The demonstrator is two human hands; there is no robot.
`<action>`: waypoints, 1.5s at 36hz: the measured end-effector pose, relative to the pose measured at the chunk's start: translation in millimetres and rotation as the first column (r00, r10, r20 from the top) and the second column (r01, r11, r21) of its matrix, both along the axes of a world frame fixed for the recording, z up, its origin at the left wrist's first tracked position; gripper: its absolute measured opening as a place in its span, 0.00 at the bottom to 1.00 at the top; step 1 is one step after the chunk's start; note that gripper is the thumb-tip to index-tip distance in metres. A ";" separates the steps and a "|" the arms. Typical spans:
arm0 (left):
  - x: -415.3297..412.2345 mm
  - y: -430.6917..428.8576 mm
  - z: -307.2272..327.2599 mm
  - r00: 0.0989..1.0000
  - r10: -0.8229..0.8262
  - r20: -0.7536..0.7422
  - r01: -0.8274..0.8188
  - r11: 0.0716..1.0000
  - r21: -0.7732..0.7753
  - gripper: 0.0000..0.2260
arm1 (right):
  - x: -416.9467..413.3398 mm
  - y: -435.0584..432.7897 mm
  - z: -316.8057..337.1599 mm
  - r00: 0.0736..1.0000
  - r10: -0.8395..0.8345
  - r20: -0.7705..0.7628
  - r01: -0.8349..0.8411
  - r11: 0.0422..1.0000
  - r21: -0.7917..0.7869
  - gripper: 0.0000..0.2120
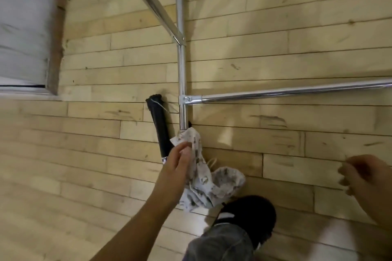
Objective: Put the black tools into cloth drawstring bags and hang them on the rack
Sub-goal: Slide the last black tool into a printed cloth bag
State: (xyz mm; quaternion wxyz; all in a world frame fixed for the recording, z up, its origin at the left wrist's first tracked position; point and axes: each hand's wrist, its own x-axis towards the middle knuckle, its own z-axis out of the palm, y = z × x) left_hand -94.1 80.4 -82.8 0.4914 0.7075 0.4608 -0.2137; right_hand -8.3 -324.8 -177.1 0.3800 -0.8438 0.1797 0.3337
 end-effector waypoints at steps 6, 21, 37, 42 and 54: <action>17.9 -39.8 14.7 0.988 -0.149 0.026 0.151 0.981 -0.121 0.11 | 13.2 144.1 103.2 0.992 0.051 -0.112 -0.032 0.985 0.169 0.07; 65.2 -52.9 78.9 0.866 0.500 0.030 -0.332 0.617 -0.714 0.19 | 17.2 183.6 127.1 0.943 0.056 -0.329 0.143 0.824 0.549 0.13; 65.1 -54.9 84.0 0.814 -0.518 0.263 0.569 0.802 -0.179 0.34 | 41.1 163.2 148.7 0.439 -0.271 -0.857 0.887 0.282 0.365 0.24; 60.8 -82.4 74.3 0.844 -0.480 0.239 0.509 0.858 -0.074 0.14 | 48.9 165.8 164.3 0.419 -0.326 -0.848 0.903 0.057 0.425 0.20; 101.4 -76.2 80.1 0.939 -0.219 0.264 0.227 0.974 0.002 0.11 | 22.2 163.9 183.8 0.934 -0.042 0.354 -0.083 0.941 0.329 0.07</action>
